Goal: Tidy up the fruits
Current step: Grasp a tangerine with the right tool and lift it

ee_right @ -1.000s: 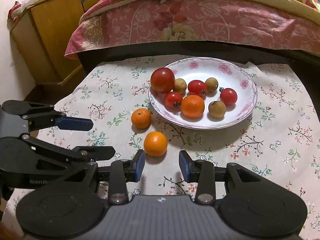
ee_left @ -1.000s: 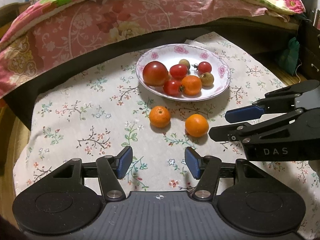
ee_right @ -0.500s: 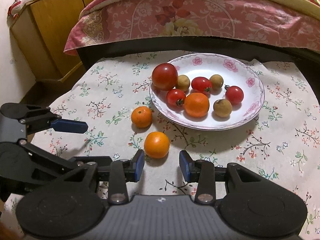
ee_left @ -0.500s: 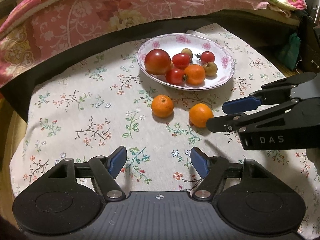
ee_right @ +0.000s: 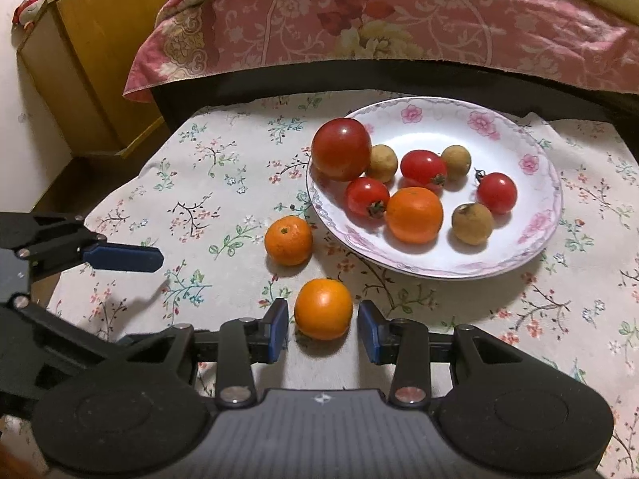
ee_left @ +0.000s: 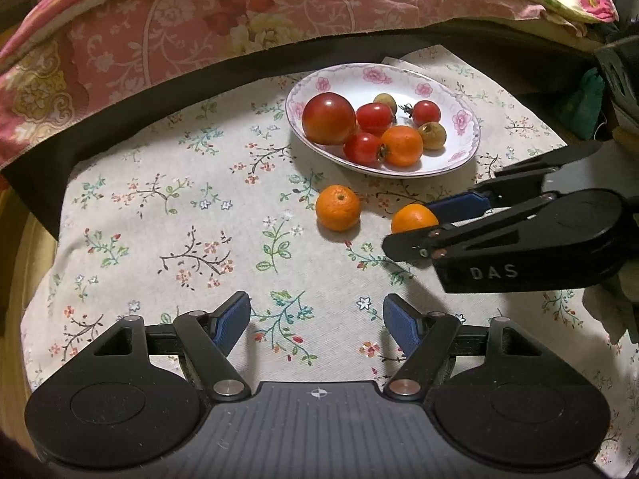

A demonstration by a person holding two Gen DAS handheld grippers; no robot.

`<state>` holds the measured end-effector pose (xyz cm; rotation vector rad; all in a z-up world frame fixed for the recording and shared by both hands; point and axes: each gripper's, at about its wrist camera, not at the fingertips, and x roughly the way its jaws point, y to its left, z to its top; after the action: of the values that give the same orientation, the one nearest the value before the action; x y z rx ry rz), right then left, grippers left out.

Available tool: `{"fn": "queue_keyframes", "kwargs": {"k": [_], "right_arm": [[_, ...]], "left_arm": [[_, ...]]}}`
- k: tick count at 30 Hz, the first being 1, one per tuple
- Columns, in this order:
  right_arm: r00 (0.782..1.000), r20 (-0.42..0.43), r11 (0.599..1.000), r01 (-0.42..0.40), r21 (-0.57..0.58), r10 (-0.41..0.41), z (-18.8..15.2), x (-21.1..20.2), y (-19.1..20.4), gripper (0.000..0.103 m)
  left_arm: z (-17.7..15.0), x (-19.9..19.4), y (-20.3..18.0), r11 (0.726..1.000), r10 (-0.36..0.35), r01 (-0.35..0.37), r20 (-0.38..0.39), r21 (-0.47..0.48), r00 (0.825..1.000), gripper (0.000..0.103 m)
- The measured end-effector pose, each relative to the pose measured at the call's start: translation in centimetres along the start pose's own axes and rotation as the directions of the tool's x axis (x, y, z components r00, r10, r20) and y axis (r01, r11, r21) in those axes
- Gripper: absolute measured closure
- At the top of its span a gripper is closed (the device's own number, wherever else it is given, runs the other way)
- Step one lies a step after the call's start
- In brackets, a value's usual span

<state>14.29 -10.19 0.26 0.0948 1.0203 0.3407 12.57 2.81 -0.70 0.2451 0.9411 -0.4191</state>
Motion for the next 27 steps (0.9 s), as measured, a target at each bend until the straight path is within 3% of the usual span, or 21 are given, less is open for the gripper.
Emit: {"fn": "queue_keyframes", "kwargs": {"k": [27], "right_arm": [[0.998,-0.044,0.998,0.033,-0.060,-0.036,-1.4,-1.9,-0.8,0.071]], "left_arm": [[0.5,1.0,-0.9,0.999,0.000,0.001,-0.006,0.041,1.000,0.020]]}}
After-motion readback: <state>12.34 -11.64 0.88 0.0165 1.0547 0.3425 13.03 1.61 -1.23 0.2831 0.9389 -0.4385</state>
